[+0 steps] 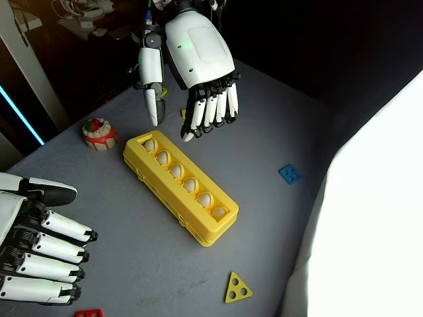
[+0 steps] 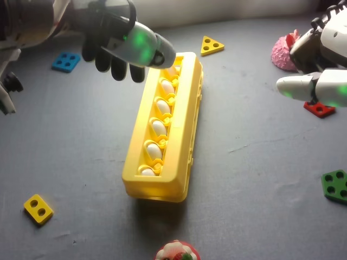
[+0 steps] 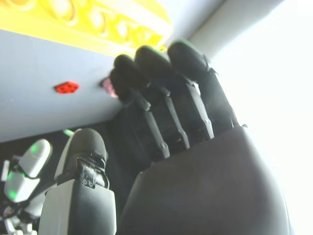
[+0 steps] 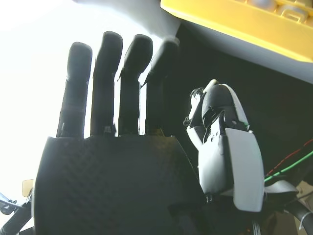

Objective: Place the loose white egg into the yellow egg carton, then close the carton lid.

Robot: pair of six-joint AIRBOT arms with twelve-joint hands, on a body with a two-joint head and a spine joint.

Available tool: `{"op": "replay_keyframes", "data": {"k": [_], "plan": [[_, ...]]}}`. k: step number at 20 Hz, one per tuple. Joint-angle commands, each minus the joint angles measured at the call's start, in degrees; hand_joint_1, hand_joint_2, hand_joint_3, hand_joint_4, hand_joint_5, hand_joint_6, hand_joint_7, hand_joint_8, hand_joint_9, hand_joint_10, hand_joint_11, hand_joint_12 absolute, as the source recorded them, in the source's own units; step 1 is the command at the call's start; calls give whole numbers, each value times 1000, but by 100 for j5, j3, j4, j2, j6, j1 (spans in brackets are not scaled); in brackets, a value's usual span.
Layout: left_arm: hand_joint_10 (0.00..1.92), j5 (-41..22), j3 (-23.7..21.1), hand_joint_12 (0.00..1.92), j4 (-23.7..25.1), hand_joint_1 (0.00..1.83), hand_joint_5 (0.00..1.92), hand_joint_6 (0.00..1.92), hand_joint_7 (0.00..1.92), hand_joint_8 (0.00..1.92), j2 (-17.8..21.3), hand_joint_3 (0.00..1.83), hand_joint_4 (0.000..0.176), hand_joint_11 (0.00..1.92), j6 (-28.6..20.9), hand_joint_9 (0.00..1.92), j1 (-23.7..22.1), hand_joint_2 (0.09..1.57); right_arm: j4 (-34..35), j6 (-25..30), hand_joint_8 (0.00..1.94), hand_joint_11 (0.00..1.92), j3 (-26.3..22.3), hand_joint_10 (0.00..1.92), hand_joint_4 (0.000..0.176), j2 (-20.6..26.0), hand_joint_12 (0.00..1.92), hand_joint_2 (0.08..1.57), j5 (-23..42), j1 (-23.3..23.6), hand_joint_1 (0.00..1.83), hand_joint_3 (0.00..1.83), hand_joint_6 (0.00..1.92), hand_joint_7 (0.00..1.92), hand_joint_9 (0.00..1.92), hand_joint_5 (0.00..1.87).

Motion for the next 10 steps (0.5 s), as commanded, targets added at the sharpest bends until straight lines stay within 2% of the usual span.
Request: {"op": "replay_keyframes", "data": {"k": [1, 2, 3, 4, 5, 7, 9, 10], "plan": [[1675, 324, 43, 1916, 290, 159, 894, 1399, 1051, 1322, 47, 2, 0, 831, 1, 976, -85, 1289, -63, 12, 1650, 972, -12, 1921, 0, 40, 1921, 1274, 658, 71, 40, 7, 1671, 1199, 1171, 1021], [1717, 348, 53, 1920, 301, 162, 872, 1490, 1045, 1386, 55, 2, 0, 836, 1, 978, -89, 1293, -63, 11, 1712, 1032, -12, 1921, 0, 40, 1921, 1281, 658, 70, 18, 7, 1755, 1217, 1201, 1040], [1745, 367, 65, 1921, 306, 187, 895, 1372, 1046, 1390, 59, 0, 0, 862, 0, 982, -91, 1289, -63, 9, 1778, 1092, -12, 1921, 0, 40, 1921, 1288, 658, 69, 3, 7, 1845, 1241, 1237, 1054], [1792, 398, 80, 1921, 309, 183, 860, 1426, 1029, 1448, 63, 2, 0, 884, 0, 974, -91, 1297, -63, 7, 1825, 1156, -12, 1921, 0, 40, 1921, 1288, 667, 69, 11, 5, 1891, 1264, 1279, 1075], [1857, 427, 96, 1921, 327, 217, 826, 1616, 996, 1618, 64, 0, 0, 917, 0, 979, -89, 1292, -63, 6, 1886, 1253, -12, 1921, 0, 39, 1921, 1292, 681, 69, 7, 5, 1916, 1294, 1330, 1108], [1894, 479, 117, 1921, 328, 188, 823, 1652, 973, 1673, 64, 2, 0, 891, 0, 957, -84, 1300, -63, 4, 1908, 1280, -12, 1921, 0, 39, 1921, 1289, 684, 69, 33, 3, 1920, 1309, 1360, 1126], [1874, 498, 128, 1921, 328, 233, 840, 1513, 980, 1623, 63, 0, 0, 899, 0, 961, -77, 1294, -64, 3, 1907, 1293, -12, 1921, 0, 39, 1921, 1292, 707, 68, 40, 3, 1921, 1299, 1359, 1122], [1870, 499, 129, 1921, 328, 222, 849, 1543, 982, 1635, 63, 0, 0, 917, 0, 969, -70, 1295, -65, 3, 1908, 1319, -12, 1921, 0, 39, 1921, 1290, 721, 66, 37, 2, 1921, 1306, 1366, 1131]]}}
